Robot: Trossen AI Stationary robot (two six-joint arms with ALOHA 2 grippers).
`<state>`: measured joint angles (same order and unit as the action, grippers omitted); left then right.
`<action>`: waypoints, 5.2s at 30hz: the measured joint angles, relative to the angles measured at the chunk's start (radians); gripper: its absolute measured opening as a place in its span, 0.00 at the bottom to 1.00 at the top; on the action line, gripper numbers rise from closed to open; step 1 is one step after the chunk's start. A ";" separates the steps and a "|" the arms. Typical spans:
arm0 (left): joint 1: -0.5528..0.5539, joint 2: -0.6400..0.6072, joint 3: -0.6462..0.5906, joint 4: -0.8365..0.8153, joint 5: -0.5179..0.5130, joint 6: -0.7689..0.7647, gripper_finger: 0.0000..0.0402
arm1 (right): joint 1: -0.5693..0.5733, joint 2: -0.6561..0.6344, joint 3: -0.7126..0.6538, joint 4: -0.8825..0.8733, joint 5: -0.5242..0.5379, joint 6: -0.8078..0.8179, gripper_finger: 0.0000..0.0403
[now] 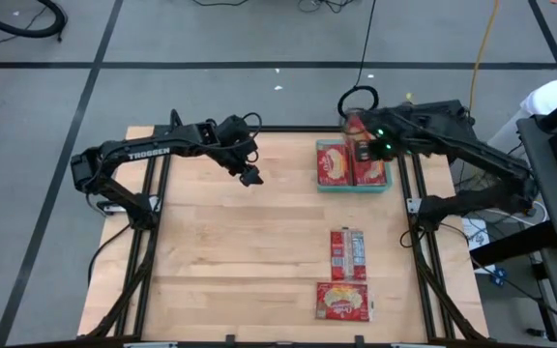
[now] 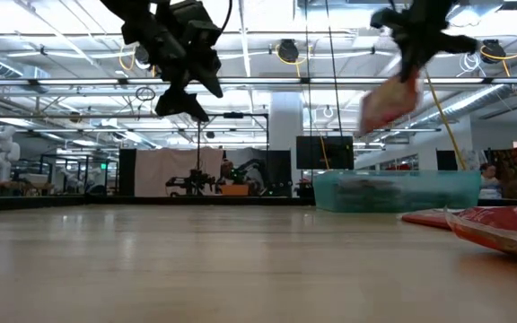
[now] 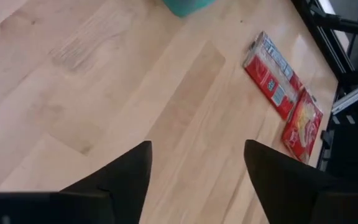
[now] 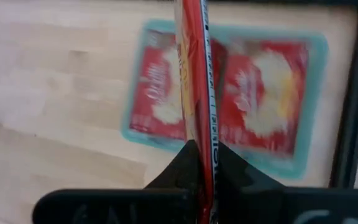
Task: Sort popcorn bags into baskets
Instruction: Put the red popcorn bag into the light blue bin
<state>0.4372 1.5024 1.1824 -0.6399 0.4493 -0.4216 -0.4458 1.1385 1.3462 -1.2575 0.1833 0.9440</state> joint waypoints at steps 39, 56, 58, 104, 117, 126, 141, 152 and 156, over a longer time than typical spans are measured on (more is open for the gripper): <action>-0.020 0.000 0.000 0.141 -0.021 -0.045 0.53 | -0.013 -0.346 -0.730 0.498 0.232 0.249 0.03; -0.020 0.000 0.000 0.140 -0.023 -0.050 0.53 | -0.013 -0.350 -0.697 0.405 0.235 0.318 0.32; -0.020 0.000 0.000 0.140 -0.023 -0.051 0.53 | -0.013 -0.350 -0.675 0.405 0.234 0.294 0.33; -0.017 0.000 0.000 0.144 -0.111 -0.029 0.53 | -0.429 0.034 -0.571 0.484 -0.290 -0.335 0.00; 0.026 0.001 -0.001 0.010 -0.082 0.139 0.53 | -0.122 -0.278 -0.570 0.558 -0.678 0.275 0.00; 0.032 0.001 -0.001 -0.039 -0.078 0.143 0.53 | 0.333 -0.240 -0.560 0.505 -0.598 0.627 0.00; -0.087 0.001 -0.001 -0.068 -0.073 0.156 0.53 | 0.794 -0.021 -0.559 0.572 -0.519 0.949 0.31; -0.138 0.001 -0.001 -0.068 -0.074 0.156 0.53 | 0.903 0.139 -0.638 0.752 -0.499 0.954 0.64; -0.144 0.001 -0.001 -0.083 -0.075 0.157 0.53 | 0.927 0.184 -0.687 0.845 -0.498 0.967 0.68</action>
<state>0.2928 1.5032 1.1816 -0.7227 0.3744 -0.2649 0.4809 1.3226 0.6594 -0.4124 -0.3152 1.9112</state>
